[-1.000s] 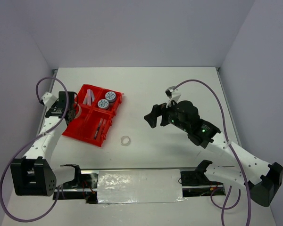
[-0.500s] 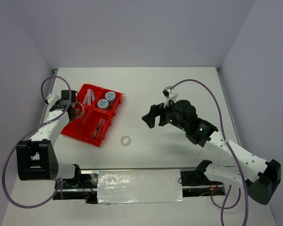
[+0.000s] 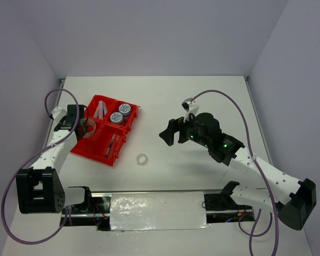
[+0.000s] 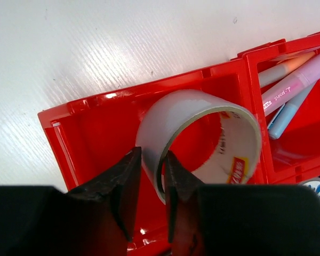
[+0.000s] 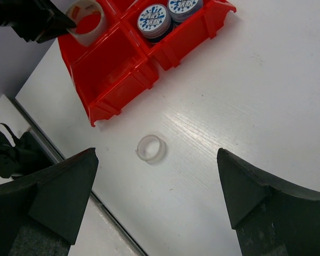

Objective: Sort the stationery into containers
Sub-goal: Place the stationery in the storage box, then pick up the stationery from the center of the board.

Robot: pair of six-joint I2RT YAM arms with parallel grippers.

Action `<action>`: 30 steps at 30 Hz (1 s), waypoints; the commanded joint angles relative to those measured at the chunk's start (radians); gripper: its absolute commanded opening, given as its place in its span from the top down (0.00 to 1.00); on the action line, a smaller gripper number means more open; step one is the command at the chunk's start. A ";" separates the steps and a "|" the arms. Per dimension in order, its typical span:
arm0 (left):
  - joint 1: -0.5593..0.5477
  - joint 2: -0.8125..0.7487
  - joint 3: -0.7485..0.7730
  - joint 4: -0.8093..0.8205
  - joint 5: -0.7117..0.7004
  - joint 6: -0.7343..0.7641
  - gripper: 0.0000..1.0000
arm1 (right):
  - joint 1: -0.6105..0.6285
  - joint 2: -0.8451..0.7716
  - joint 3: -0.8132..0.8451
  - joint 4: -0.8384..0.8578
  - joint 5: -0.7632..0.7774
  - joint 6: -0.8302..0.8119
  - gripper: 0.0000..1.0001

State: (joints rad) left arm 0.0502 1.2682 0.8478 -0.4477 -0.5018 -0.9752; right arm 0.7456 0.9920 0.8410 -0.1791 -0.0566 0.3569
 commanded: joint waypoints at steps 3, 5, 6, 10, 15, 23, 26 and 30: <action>0.004 -0.035 -0.006 0.007 -0.043 0.013 0.50 | 0.000 0.014 0.020 0.055 -0.025 0.008 0.00; 0.005 -0.017 -0.006 0.017 -0.043 0.013 0.40 | -0.002 0.017 0.023 0.055 -0.028 0.007 0.00; 0.005 -0.009 -0.006 0.021 -0.037 0.015 0.36 | -0.002 0.019 0.021 0.053 -0.026 0.007 0.00; 0.008 0.022 -0.019 0.058 0.005 0.018 0.29 | -0.002 0.017 0.023 0.047 -0.019 -0.001 0.00; 0.001 -0.027 -0.004 0.075 0.058 0.067 0.22 | -0.002 0.016 0.027 0.046 -0.015 -0.001 0.00; -0.419 -0.133 0.134 0.100 0.039 0.259 0.18 | -0.002 -0.091 0.003 0.049 0.055 0.024 0.00; -0.608 -0.095 0.152 0.044 -0.003 0.263 0.19 | -0.002 -0.136 0.000 0.010 0.087 0.022 0.00; -0.789 -0.055 0.048 -0.002 -0.023 0.182 0.21 | -0.002 -0.173 0.001 -0.046 0.129 0.022 0.00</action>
State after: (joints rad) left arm -0.6758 1.1835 0.9646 -0.3729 -0.4816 -0.7662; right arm 0.7452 0.8429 0.8410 -0.1944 0.0189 0.3771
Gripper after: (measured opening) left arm 0.793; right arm 0.995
